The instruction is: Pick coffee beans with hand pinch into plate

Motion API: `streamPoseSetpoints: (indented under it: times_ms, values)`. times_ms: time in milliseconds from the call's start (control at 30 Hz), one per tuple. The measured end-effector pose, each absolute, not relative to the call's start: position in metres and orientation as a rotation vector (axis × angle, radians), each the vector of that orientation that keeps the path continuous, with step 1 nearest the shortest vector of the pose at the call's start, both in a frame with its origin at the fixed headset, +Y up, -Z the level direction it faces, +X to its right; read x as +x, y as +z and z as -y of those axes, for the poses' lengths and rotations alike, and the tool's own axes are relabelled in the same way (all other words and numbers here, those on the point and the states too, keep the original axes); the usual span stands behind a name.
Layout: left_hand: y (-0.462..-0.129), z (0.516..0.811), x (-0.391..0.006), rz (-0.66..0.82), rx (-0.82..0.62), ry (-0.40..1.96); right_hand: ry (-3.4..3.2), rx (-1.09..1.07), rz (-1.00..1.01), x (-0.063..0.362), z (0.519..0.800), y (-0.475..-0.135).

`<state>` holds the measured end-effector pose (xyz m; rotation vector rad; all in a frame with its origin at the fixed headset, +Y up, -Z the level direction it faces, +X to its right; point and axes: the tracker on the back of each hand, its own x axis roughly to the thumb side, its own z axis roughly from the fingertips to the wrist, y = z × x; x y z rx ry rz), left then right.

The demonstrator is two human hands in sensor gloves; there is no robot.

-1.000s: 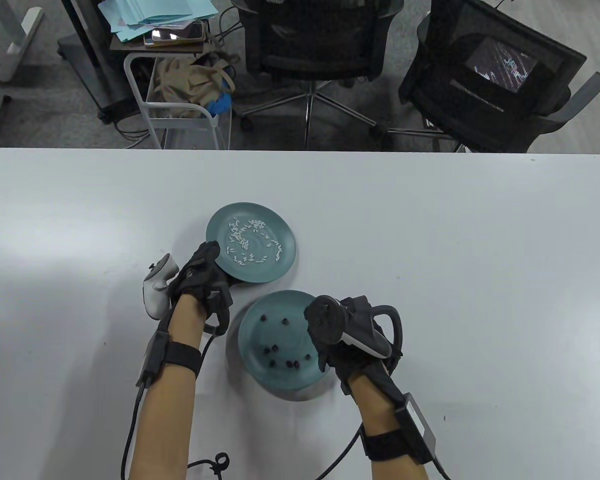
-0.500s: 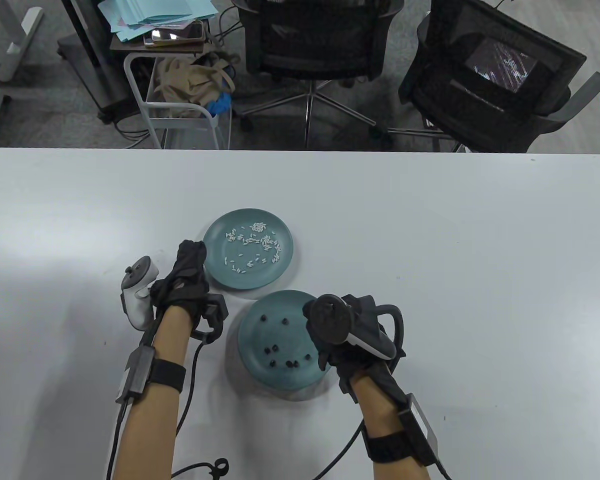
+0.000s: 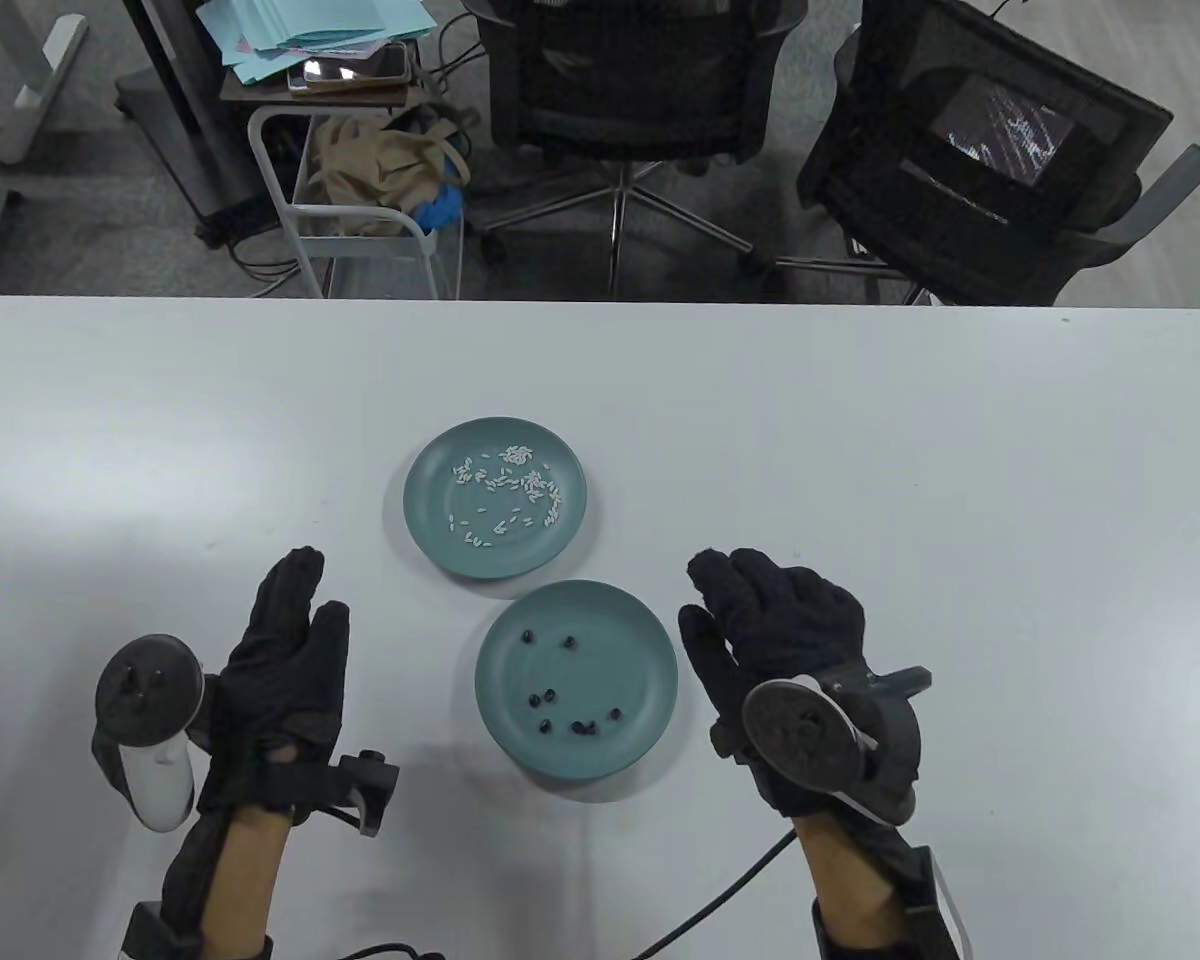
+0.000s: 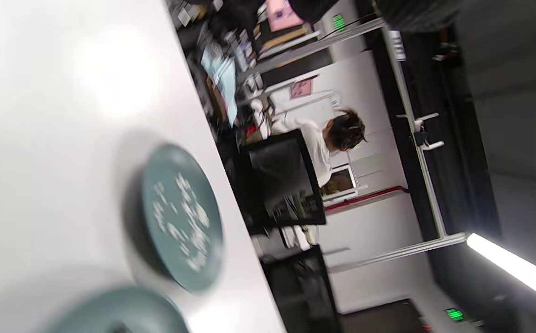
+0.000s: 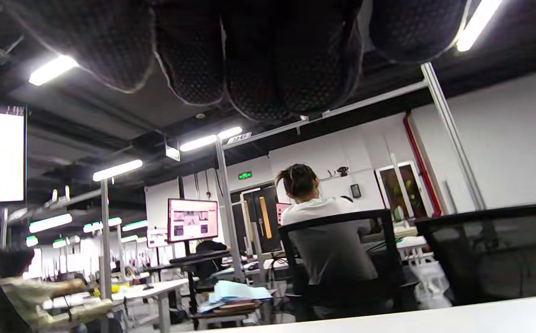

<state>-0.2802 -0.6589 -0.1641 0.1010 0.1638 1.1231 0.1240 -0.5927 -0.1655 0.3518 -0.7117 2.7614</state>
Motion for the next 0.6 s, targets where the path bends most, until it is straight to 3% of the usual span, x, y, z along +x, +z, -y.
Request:
streamPoseSetpoints:
  times_ms: [233, 333, 400, 600]
  values:
    - [-0.172, 0.69, -0.264, -0.181, 0.061, 0.702, 3.015, 0.257, 0.519, 0.154, 0.644, -0.18]
    - [-0.176, 0.696, -0.259, -0.248, 0.088, 0.374, 3.178, 0.206, 0.282, 0.156, 0.672, -0.187]
    - [-0.178, 0.7, -0.258, -0.262, 0.069, 0.222, 3.302, 0.162, 0.259, 0.158, 0.682, -0.187]
    - [-0.18, 0.715, -0.257, -0.263, -0.009, 0.218, 3.36, 0.136, 0.194, 0.154, 0.691, -0.185]
